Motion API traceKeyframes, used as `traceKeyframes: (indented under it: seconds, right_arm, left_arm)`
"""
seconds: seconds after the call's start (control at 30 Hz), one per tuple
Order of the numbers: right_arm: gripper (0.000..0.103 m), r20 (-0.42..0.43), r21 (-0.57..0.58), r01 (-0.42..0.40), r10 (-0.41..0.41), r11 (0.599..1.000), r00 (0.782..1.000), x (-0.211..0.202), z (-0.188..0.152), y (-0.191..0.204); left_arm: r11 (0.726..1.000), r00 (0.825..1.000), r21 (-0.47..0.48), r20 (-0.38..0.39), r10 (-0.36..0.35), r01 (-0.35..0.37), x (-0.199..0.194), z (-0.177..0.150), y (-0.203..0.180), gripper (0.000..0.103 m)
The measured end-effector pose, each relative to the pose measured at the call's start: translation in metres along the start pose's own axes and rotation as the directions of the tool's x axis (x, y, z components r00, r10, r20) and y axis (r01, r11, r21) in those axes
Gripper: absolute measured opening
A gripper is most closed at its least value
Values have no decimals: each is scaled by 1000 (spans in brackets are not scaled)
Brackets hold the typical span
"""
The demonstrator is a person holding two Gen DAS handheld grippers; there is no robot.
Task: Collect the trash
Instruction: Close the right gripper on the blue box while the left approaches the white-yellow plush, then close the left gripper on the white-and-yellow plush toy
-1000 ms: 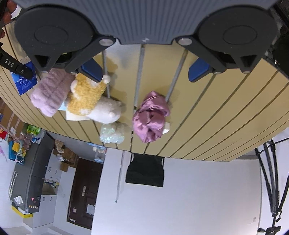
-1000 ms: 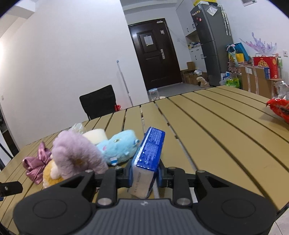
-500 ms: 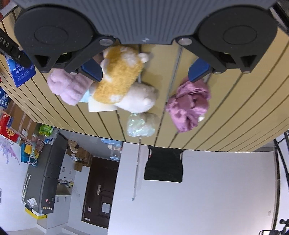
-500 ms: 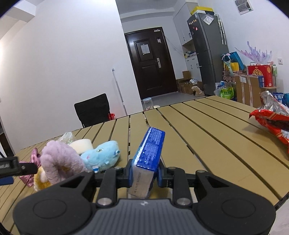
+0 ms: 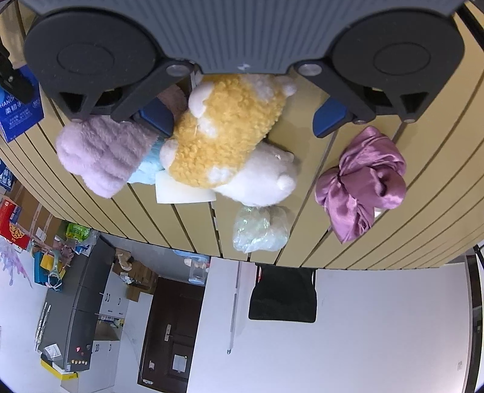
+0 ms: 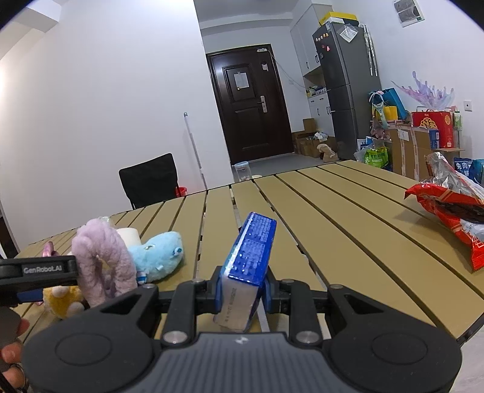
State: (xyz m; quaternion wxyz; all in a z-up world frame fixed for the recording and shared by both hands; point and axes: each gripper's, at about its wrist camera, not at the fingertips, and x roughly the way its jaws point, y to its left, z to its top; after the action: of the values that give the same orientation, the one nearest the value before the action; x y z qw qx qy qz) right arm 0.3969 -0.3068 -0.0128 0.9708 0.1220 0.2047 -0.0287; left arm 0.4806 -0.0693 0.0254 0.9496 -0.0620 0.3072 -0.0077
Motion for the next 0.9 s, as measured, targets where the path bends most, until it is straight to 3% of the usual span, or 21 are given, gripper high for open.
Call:
traceKeyframes:
  seconds: [0.13, 0.3, 0.6, 0.9]
  right_arm:
    - [23, -8, -1, 4, -4, 1000, 1000, 3, 0, -3]
    - [23, -13, 2, 5, -5, 1000, 1000, 6, 0, -3]
    - [23, -7, 1, -10, 10, 1000, 1000, 2, 0, -2]
    - [23, 9, 4, -34, 34, 999, 999, -6, 0, -2]
  left_arm:
    - [1000, 999, 0, -18, -27, 27, 4, -1, 1, 83]
    - [999, 999, 39, -33, -32, 33, 7, -6, -5, 54]
    - [998, 1000, 52, 16, -18, 17, -8, -9, -6, 51]
    - [998, 995, 58, 95, -22, 16, -46, -8, -1, 51]
